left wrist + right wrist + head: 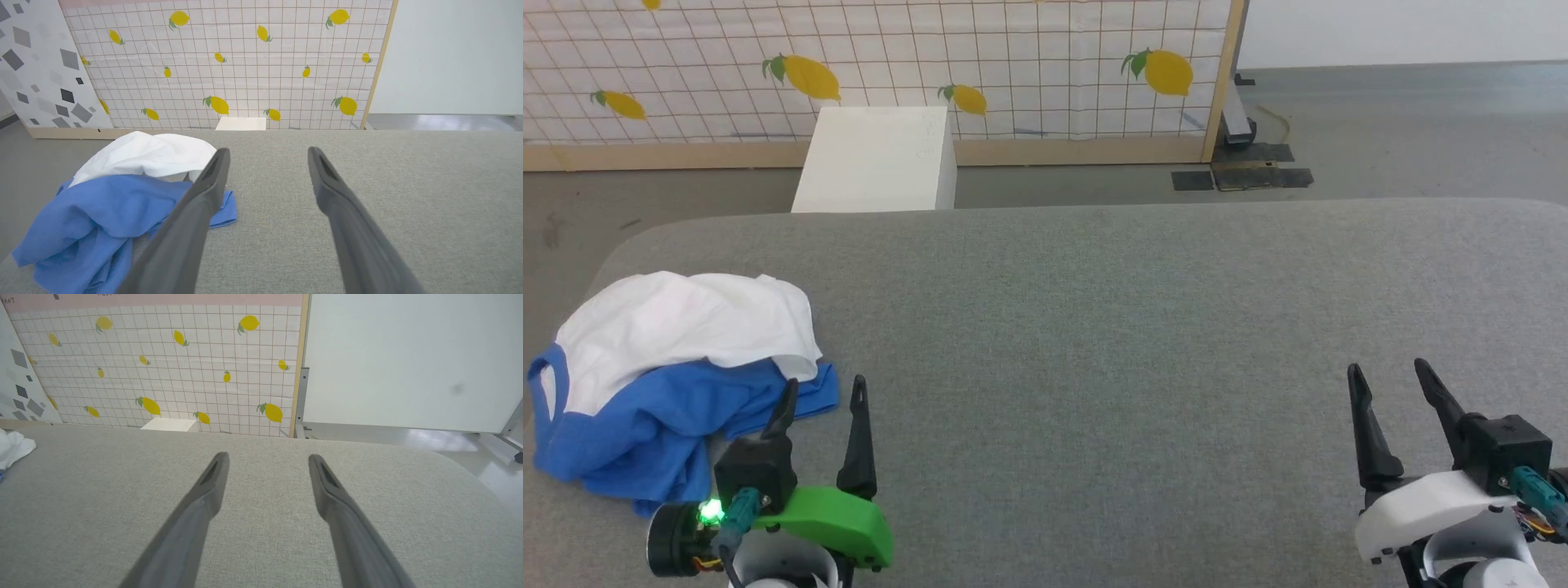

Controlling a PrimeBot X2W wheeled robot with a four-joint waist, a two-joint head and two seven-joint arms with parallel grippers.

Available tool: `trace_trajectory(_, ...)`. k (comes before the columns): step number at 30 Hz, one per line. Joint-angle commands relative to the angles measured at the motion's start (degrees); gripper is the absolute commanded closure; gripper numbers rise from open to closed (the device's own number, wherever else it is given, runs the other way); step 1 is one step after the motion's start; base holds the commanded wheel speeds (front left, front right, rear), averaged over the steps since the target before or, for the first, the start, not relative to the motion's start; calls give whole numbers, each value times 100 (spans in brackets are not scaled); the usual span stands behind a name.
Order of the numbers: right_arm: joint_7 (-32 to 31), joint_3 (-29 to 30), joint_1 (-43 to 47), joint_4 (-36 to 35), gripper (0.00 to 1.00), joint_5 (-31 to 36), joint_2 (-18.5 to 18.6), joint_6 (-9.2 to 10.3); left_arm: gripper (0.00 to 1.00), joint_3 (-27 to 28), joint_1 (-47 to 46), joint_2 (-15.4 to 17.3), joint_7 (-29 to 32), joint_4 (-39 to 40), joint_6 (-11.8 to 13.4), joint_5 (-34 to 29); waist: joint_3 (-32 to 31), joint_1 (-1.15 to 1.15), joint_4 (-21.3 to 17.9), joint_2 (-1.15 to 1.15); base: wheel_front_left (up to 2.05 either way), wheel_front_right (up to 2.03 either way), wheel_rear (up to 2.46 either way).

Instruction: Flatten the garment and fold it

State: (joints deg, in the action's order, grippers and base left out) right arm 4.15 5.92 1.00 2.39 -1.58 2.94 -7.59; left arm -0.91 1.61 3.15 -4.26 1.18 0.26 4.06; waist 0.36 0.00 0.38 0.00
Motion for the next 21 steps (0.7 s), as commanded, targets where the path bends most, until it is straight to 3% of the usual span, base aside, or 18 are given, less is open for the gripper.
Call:
trace_trajectory(1, 80, 40, 34, 23, 0, -36, -2, 3, 0, -9, 67, -9, -63, 32, 40, 64, -5, 0, 11, 0, 0, 0, 0)
trace_trajectory(21, 313, 98, 123, 194, 0, -107, -3, 5, 0, 40, 197, -13, -298, 81, 98, 235, -77, 0, 430, 0, 0, 0, 0)
